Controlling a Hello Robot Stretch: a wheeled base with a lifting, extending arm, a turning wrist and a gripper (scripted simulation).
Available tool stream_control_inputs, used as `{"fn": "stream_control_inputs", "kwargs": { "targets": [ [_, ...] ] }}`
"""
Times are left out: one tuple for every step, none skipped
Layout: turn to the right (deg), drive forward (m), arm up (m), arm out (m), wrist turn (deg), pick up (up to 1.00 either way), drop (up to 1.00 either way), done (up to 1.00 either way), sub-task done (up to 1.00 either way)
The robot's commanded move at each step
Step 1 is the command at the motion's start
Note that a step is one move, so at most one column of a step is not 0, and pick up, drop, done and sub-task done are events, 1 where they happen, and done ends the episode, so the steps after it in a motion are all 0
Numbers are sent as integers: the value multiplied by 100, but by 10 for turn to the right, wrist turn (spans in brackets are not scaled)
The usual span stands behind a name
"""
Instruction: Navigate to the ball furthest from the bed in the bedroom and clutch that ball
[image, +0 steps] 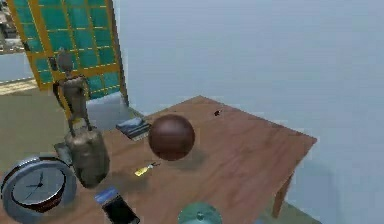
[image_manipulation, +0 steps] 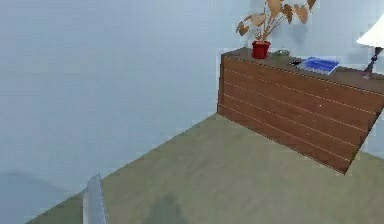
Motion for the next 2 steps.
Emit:
{"fn": "stream_control_inputs", "kwargs": {
  "targets": [
    [-450, 0, 0, 0, 0, 0, 0, 0, 0],
    [-450, 0, 0, 0, 0, 0, 0, 0, 0]
  ]
}}
